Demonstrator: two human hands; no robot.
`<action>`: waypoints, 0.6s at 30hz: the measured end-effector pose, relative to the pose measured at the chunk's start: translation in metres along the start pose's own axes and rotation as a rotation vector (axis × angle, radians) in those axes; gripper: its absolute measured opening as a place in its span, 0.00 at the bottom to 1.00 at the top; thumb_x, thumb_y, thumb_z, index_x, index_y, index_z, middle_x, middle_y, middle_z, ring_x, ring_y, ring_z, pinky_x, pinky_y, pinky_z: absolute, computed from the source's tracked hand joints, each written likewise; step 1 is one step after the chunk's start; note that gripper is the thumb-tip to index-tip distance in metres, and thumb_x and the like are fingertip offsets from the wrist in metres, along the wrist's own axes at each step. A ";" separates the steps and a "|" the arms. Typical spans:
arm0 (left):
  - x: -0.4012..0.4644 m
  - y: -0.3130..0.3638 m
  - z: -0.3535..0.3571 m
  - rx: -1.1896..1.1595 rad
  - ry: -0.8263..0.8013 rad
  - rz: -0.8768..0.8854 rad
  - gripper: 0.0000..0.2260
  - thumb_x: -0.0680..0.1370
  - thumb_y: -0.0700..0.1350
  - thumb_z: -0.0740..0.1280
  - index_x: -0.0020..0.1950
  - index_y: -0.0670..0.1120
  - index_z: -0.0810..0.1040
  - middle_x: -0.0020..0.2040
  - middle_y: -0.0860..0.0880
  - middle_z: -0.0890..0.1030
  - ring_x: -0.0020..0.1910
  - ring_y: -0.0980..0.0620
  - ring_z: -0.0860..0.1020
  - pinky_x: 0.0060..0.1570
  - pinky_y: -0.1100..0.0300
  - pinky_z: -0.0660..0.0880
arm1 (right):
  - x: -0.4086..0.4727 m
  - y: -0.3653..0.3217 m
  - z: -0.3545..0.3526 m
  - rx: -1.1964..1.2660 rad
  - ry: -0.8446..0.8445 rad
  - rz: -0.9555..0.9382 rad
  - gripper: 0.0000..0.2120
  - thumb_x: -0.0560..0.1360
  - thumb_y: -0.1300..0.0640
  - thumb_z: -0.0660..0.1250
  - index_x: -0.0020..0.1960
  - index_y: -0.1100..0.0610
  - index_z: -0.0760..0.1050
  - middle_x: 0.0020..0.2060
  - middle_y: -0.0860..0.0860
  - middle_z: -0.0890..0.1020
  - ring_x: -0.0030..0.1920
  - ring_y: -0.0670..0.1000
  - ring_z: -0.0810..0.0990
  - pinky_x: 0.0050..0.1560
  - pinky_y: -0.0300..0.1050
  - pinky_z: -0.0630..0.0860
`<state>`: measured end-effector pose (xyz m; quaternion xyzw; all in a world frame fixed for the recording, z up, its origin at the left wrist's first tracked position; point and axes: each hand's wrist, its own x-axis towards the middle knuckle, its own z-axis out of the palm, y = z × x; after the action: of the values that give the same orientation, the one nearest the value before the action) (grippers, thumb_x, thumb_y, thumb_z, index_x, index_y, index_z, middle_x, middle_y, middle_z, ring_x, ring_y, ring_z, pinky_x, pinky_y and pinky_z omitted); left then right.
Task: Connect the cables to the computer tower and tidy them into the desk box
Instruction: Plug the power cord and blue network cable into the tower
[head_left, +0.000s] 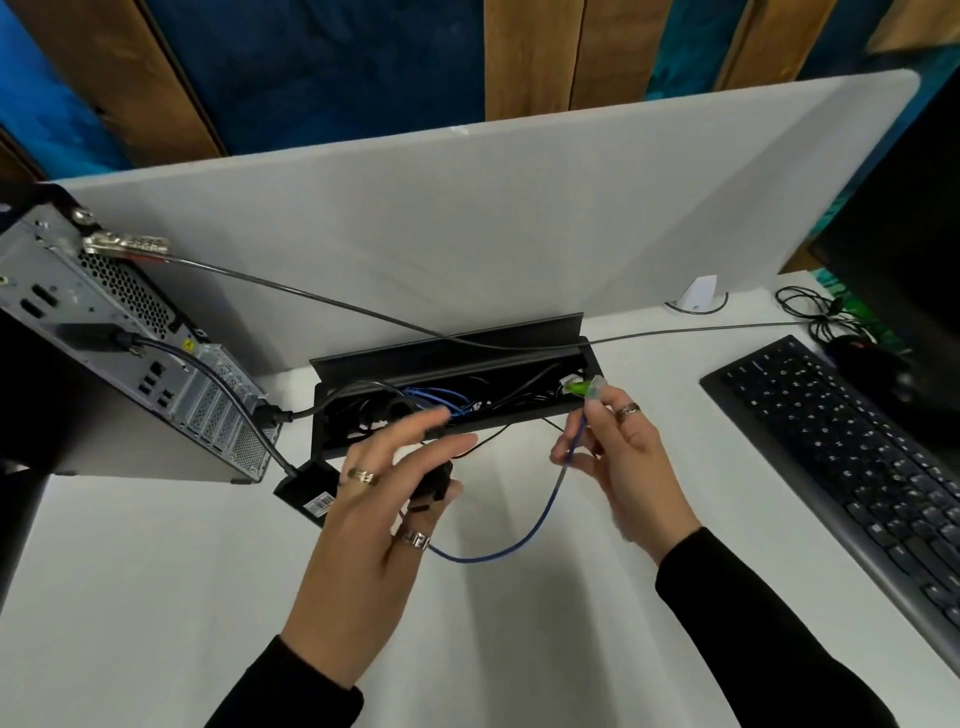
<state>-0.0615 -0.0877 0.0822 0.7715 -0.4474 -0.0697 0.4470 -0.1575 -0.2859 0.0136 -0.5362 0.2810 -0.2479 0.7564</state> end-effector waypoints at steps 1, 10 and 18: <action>0.002 0.000 0.000 0.012 -0.022 -0.002 0.13 0.77 0.50 0.60 0.61 0.61 0.73 0.63 0.65 0.71 0.64 0.60 0.69 0.59 0.73 0.65 | -0.006 -0.004 0.004 -0.014 -0.039 -0.012 0.09 0.81 0.58 0.54 0.47 0.55 0.71 0.33 0.51 0.77 0.35 0.53 0.78 0.40 0.45 0.77; 0.010 0.003 0.006 -0.012 -0.031 -0.074 0.14 0.74 0.55 0.59 0.59 0.62 0.73 0.51 0.61 0.77 0.52 0.67 0.75 0.51 0.79 0.66 | -0.028 -0.020 0.020 -0.141 -0.215 -0.113 0.12 0.79 0.57 0.54 0.44 0.47 0.75 0.35 0.50 0.78 0.40 0.55 0.79 0.45 0.43 0.76; 0.012 0.002 0.006 -0.031 -0.016 -0.107 0.13 0.74 0.57 0.58 0.57 0.61 0.74 0.50 0.62 0.78 0.50 0.65 0.76 0.49 0.78 0.67 | -0.029 -0.025 0.021 -0.151 -0.202 -0.127 0.11 0.77 0.56 0.56 0.43 0.47 0.76 0.33 0.50 0.78 0.38 0.52 0.79 0.44 0.41 0.76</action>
<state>-0.0584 -0.1006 0.0835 0.7866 -0.4079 -0.1067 0.4511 -0.1657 -0.2591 0.0476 -0.6306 0.1869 -0.2182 0.7210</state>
